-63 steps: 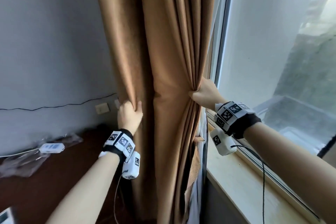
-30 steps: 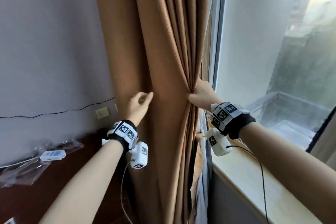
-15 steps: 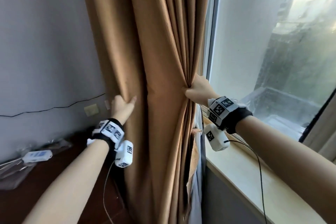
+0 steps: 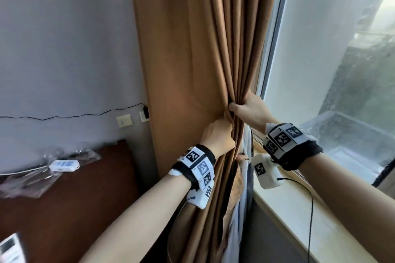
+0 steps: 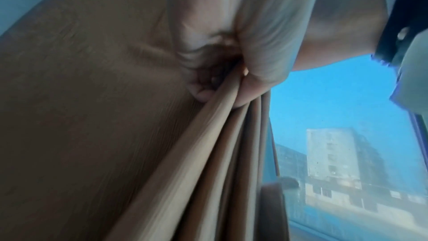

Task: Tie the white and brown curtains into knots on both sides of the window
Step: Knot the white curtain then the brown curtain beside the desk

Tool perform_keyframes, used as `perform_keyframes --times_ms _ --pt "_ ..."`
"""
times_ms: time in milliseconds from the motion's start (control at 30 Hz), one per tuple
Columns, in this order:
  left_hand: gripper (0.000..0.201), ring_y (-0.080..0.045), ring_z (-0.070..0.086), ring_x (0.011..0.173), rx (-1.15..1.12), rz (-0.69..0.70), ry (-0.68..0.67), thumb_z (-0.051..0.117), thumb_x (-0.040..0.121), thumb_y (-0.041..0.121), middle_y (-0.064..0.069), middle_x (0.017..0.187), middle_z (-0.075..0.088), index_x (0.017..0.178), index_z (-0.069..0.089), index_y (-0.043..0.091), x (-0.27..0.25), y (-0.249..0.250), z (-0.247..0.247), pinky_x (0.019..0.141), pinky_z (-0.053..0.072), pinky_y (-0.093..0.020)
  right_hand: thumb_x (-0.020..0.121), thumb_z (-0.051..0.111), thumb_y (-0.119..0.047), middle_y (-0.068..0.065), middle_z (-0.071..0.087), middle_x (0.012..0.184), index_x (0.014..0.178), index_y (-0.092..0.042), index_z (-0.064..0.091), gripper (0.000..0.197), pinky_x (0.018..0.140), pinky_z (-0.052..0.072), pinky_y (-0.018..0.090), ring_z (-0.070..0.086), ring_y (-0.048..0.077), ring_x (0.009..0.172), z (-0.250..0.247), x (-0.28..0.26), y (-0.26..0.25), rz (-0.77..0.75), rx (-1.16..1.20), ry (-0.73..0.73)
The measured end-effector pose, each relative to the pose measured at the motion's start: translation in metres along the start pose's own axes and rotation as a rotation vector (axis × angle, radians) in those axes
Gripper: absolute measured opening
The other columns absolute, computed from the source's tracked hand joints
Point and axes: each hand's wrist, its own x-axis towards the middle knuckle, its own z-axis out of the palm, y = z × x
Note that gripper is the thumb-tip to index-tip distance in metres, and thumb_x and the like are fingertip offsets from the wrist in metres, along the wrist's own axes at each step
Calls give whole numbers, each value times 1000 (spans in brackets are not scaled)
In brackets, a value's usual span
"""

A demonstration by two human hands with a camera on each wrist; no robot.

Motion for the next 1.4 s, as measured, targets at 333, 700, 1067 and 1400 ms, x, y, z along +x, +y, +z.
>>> perform_keyframes --times_ms 333,700,1067,1400 --pt "75 -36 50 118 301 208 -348 71 79 27 -15 137 38 139 33 2 -3 -40 29 97 46 -43 77 65 -25 6 55 84 118 -7 41 51 71 48 37 59 34 81 4 3 -5 -57 -123 89" --pt "33 -33 53 117 -114 -429 403 73 76 19 -11 121 56 108 65 19 25 -200 -14 100 43 -38 70 58 -29 -7 42 58 72 -29 29 29 51 29 24 44 15 54 12 2 3 -101 -23 112" --pt "49 -35 58 112 -585 -665 445 72 84 30 -20 118 61 118 54 0 23 -187 -29 86 44 -31 78 60 -17 -6 44 58 75 -30 30 33 47 27 19 44 10 52 14 3 0 -55 -21 124" --pt "58 -42 63 98 -177 -206 280 55 82 8 -23 100 67 138 37 8 -19 -33 14 83 51 -43 80 59 -19 11 60 88 123 -6 42 48 75 47 36 59 35 87 14 -5 -9 -60 -46 73"
